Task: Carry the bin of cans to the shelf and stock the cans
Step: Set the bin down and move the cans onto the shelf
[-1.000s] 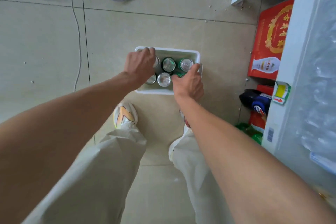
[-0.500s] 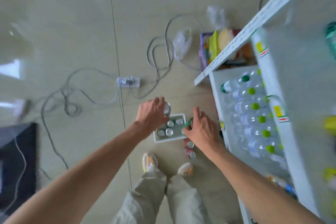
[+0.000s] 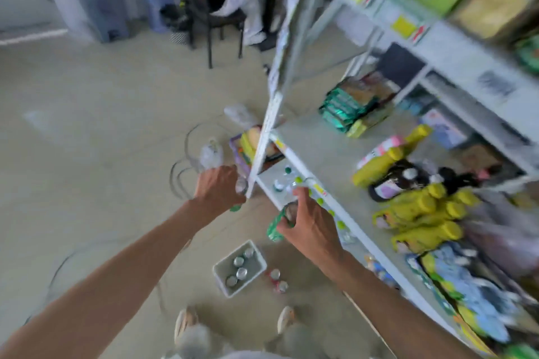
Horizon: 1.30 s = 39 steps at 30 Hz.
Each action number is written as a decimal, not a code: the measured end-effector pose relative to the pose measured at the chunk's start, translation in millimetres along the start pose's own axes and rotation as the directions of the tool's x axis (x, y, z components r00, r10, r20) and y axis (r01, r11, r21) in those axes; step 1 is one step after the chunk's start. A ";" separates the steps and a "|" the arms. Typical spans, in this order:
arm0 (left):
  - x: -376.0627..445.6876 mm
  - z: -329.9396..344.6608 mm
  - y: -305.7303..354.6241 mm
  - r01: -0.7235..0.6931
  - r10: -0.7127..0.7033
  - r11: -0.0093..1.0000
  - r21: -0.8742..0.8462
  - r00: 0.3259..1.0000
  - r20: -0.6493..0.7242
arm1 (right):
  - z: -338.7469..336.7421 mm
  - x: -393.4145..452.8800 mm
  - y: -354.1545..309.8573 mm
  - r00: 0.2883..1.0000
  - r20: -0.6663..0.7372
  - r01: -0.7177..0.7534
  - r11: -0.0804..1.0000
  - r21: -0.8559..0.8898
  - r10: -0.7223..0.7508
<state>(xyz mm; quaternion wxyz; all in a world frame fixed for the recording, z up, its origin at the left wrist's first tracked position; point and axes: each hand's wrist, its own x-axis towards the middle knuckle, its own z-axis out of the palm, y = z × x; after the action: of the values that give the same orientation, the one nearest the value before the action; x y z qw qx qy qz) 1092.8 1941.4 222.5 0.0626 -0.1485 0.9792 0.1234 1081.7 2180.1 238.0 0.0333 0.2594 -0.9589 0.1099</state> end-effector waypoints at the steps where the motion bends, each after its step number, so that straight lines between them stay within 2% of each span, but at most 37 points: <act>1: 9.2 -10.6 5.1 -0.061 0.062 0.998 0.020 0.998 -0.002 | -12.3 0.6 -2.8 0.999 -0.043 -0.014 1.000 -0.010 0.014; 5: 39.8 -46.3 29.7 -0.224 0.226 0.973 0.060 0.974 -0.032 | -47.3 2.5 -9.1 0.982 -0.150 -0.120 0.993 0.005 0.119; 8: 59.7 -66.4 61.1 -0.338 0.344 0.935 0.104 0.937 -0.055 | -61.4 -2.1 -4.7 0.944 -0.226 -0.223 0.970 0.100 0.241; 12: 82.4 -83.9 99.5 -0.371 0.384 0.919 0.133 0.919 -0.090 | -70.0 1.0 16.7 0.897 -0.191 -0.343 0.902 0.264 0.397; 16: 102.6 -97.0 131.3 -0.407 0.433 0.884 0.230 0.899 -0.070 | -68.5 16.1 44.8 0.858 -0.226 -0.378 0.864 0.332 0.462; 23: 165.2 -104.8 172.9 -0.422 0.438 0.874 0.241 0.899 -0.013 | -51.3 63.4 95.0 0.836 -0.247 -0.427 0.864 0.268 0.490; 28: 233.1 -80.8 195.8 -0.493 0.498 0.846 0.200 0.867 0.031 | -29.9 126.0 138.6 0.827 -0.240 -0.483 0.861 0.161 0.509; 31: 279.6 -66.2 204.8 -0.538 0.535 0.826 0.171 0.842 0.064 | -15.8 172.8 164.2 0.785 -0.231 -0.561 0.818 0.126 0.574; 35: 334.2 -47.8 217.6 -0.565 0.555 0.818 0.113 0.825 0.104 | 4.8 232.1 199.6 0.774 -0.223 -0.601 0.798 0.035 0.592; 39: 373.7 -24.2 228.5 -0.566 0.559 0.818 0.102 0.824 0.091 | 17.7 275.9 224.5 0.752 -0.214 -0.631 0.775 0.037 0.623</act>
<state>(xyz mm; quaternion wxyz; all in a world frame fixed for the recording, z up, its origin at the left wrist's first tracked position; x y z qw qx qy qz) 666.4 2043.6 237.2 0.0606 0.1547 0.9829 0.0794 730.1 2229.7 210.7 0.1022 -0.0910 -0.9828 0.1238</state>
